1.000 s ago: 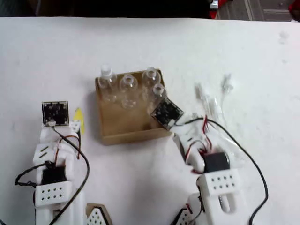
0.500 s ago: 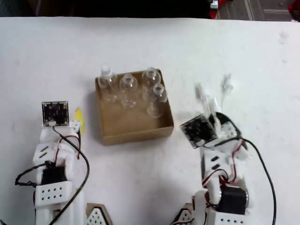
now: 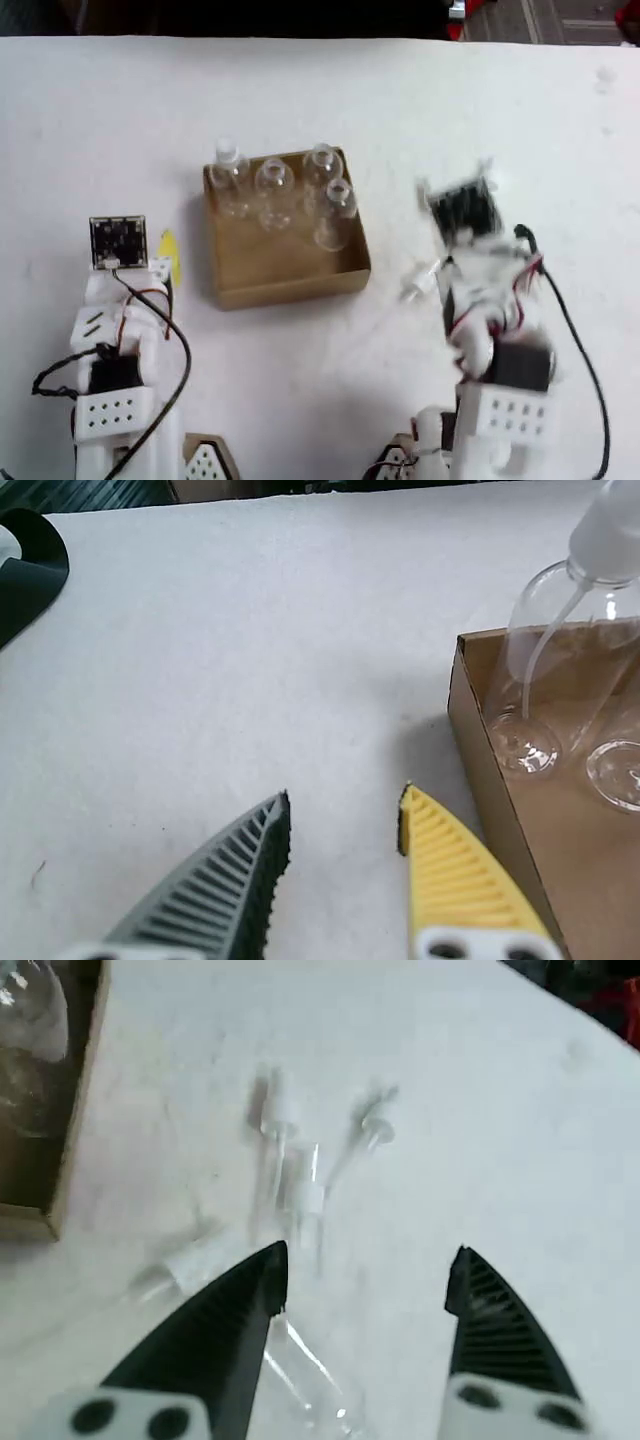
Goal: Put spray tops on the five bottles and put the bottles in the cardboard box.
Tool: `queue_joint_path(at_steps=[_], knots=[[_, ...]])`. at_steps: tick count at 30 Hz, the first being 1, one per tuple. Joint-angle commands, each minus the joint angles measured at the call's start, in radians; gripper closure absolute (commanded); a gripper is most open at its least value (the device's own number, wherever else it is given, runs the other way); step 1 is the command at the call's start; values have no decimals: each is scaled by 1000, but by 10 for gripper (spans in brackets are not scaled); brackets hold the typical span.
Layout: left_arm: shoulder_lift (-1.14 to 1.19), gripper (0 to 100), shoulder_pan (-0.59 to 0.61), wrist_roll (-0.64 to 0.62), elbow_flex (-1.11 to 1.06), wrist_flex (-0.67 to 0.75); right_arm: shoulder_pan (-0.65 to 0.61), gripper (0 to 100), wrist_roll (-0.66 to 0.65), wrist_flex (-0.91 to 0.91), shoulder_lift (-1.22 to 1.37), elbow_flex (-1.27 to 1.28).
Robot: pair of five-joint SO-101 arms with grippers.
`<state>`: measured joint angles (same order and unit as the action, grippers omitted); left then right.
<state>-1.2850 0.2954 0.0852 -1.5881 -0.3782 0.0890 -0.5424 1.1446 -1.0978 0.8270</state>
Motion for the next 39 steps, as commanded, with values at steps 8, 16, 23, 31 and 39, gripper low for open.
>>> queue_joint_path(at_steps=[8, 16, 23, 31, 39], knots=[[-15, 825, -5, -8, 49, 28, -367, 772, 261, 466, 777, -1014], [-15, 825, -4, -9, 49, 28, -463, 826, 333, 572, 1211, -1448], [-15, 825, -4, -9, 49, 28, -498, 825, 339, 579, 1403, -1570], [-15, 825, -4, -9, 49, 28, -496, 825, 339, 579, 1455, -1568], [-15, 825, -5, -6, 49, 28, -464, 828, 339, 581, 1531, -1551]])
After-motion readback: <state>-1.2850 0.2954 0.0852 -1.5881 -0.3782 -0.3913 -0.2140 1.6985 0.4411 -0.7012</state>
